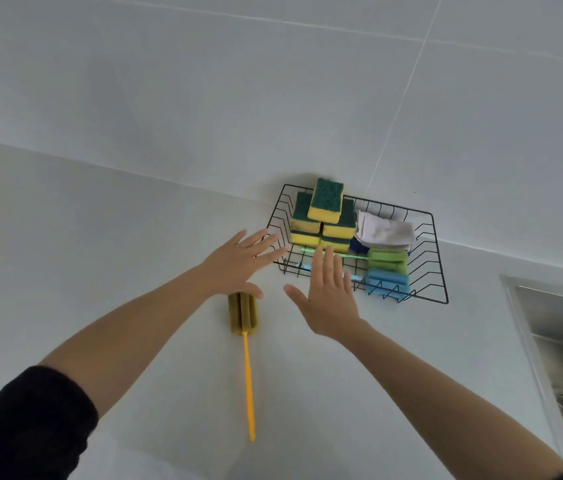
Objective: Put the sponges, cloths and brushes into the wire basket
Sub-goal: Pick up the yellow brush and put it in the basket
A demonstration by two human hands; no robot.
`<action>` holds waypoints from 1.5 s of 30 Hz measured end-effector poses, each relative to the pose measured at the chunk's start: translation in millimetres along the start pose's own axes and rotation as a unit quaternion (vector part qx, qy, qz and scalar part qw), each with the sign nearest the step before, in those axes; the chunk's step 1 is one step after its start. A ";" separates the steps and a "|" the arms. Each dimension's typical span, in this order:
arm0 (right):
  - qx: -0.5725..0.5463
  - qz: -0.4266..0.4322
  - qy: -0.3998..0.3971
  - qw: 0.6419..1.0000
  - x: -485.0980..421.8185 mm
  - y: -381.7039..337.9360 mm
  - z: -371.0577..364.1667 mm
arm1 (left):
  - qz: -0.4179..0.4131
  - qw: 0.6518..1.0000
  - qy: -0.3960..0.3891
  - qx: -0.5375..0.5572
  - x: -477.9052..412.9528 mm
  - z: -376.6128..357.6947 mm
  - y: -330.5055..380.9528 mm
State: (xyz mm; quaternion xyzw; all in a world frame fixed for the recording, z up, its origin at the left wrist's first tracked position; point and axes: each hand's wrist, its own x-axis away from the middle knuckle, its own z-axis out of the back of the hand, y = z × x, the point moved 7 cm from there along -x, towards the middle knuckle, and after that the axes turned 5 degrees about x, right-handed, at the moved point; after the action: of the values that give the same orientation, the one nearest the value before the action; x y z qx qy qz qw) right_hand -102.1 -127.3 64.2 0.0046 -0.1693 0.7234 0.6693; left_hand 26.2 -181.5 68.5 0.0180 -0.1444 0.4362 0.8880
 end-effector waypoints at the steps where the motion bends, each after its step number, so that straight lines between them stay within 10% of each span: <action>1: -0.002 0.007 -0.012 1.000 2.8 -6.8 -10.7 | -0.002 1.000 -0.016 -0.005 4.1 -9.3 -1.1; 15: 0.058 0.022 -0.131 0.989 30.8 -56.0 -118.4 | -0.046 0.994 -0.095 -0.015 25.6 -87.2 8.7; 28: 0.050 -0.006 -0.167 0.985 31.1 -52.7 -141.5 | -0.054 0.995 0.053 0.058 23.2 -87.9 8.4; 45: 0.097 -0.020 0.001 0.995 -1.2 36.8 0.0 | 0.042 0.981 0.053 0.181 0.0 -3.4 1.1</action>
State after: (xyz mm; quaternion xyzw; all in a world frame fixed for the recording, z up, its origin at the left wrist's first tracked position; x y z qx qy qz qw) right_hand -137.7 -130.2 55.2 0.0724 -0.0973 0.7226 0.6805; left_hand 26.2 -180.3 65.1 0.1490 -0.0164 0.4925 0.8573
